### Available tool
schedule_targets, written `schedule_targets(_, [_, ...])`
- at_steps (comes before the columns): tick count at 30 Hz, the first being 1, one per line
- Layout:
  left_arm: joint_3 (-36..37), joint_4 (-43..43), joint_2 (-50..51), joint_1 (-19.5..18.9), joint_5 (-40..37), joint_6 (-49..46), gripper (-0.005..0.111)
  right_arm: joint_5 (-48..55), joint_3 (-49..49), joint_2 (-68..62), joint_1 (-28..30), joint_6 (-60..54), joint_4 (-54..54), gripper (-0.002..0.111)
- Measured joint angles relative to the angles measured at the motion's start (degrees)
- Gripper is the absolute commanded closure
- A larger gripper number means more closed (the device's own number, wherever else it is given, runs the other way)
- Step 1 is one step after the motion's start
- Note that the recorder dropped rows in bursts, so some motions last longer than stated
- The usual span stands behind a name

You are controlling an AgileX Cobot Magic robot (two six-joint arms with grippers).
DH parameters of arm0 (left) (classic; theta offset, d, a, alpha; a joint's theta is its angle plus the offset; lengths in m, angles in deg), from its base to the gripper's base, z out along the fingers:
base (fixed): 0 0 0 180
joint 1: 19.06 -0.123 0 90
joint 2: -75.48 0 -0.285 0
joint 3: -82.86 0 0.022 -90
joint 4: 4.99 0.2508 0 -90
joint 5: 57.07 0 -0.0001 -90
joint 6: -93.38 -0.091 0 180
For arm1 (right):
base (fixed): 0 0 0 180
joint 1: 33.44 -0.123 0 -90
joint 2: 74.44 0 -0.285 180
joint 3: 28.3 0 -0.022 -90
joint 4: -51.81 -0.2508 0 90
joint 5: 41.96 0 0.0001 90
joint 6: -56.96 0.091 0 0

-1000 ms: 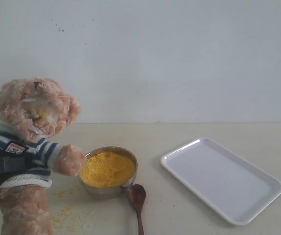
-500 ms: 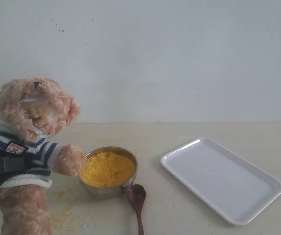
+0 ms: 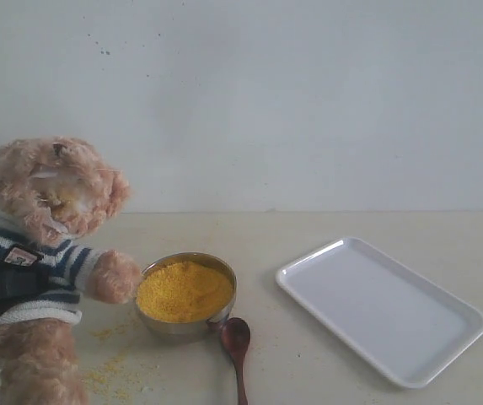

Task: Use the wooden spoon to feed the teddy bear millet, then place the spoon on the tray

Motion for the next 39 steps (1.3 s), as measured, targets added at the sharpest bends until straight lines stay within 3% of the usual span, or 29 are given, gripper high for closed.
schedule_targets(3, [0.00, 0.00, 0.00, 0.00, 0.16, 0.00, 0.103, 17.65, -1.55, -5.22, 0.00, -8.51, 7.62, 0.109])
schedule_targets(7, [0.00, 0.00, 0.00, 0.00, 0.26, 0.00, 0.103, 32.37, -1.07, -15.42, 0.00, -14.31, 9.95, 0.109])
schedule_targets(16, [0.00, -0.10, 0.00, 0.00, 0.48, 0.00, 0.103, 32.32, -0.85, -33.40, 0.00, -15.71, 10.46, 0.109])
schedule_targets(21, [0.00, -0.10, 0.00, 0.00, 0.48, 0.00, 0.103, 38.30, -1.26, -42.89, -2.29, -15.07, 3.05, 0.109])
schedule_targets(25, [0.00, -0.10, 0.00, 0.00, 0.58, 0.00, 0.103, 38.90, -2.41, -48.58, -11.05, -16.04, 0.24, 0.109])
schedule_targets(33, [0.00, -0.10, 0.00, 0.00, 0.68, -1.06, 0.103, 36.42, -2.75, -57.06, -34.37, -22.64, -0.30, 0.108])
schedule_targets(36, [0.00, -0.10, 0.00, 0.00, 0.68, -3.91, 0.103, 35.45, -2.87, -61.35, -40.67, -23.31, -0.30, 0.099])
schedule_targets(39, [0.00, -0.10, 0.00, 0.00, 0.68, -5.54, 0.103, 33.30, -2.87, -67.21, -44.99, -23.42, -0.17, 0.076])
